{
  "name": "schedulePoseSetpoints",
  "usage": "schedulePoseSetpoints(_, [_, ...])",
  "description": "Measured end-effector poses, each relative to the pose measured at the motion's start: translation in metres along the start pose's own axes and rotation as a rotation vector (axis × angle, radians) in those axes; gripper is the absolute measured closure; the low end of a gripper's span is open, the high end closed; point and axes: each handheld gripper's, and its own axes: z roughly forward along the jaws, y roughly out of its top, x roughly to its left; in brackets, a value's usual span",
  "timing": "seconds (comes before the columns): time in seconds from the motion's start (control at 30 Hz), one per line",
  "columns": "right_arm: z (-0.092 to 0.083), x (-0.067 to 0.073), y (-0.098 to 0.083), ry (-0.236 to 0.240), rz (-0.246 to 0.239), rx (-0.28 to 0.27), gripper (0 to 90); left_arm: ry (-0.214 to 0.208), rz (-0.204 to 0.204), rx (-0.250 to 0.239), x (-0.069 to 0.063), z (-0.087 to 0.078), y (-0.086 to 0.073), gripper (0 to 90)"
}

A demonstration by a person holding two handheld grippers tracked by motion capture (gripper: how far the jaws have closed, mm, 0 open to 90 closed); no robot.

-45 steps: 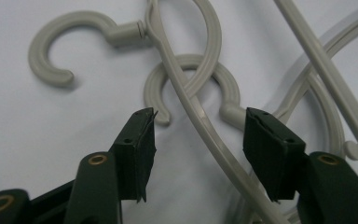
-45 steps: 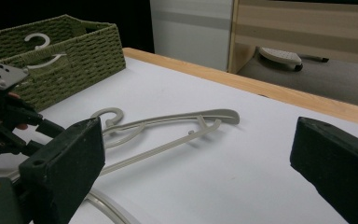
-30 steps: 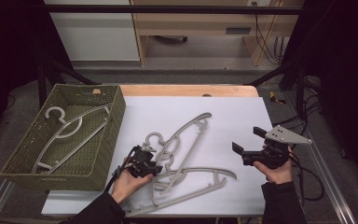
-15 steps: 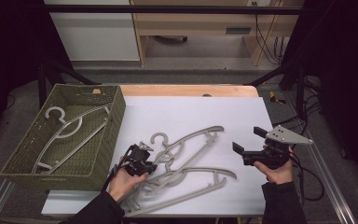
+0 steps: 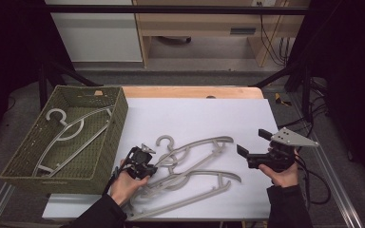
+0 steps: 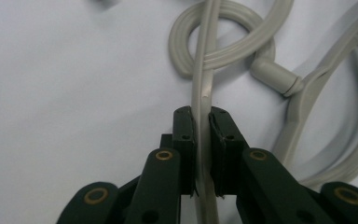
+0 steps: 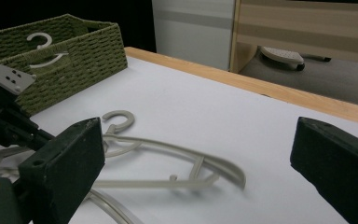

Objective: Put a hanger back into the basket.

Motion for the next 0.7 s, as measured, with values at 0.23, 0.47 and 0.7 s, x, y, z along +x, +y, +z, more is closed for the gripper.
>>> schedulePoseSetpoints(0.23, [-0.001, 0.0, 0.0, 0.003, -0.002, -0.001, 3.0, -0.015, 0.015, -0.064, 0.001, -0.015, 0.001, 82.2])
schedulePoseSetpoints(0.47, [-0.002, 0.0, 0.0, -0.001, 0.003, -0.005, 3.0, -0.002, 0.011, -0.145, 0.004, -0.038, 0.002, 82.4])
schedulePoseSetpoints(0.7, [-0.002, -0.001, 0.0, 0.001, -0.001, -0.004, 3.0, -0.003, 0.009, -0.218, 0.009, -0.063, 0.003, 82.4])
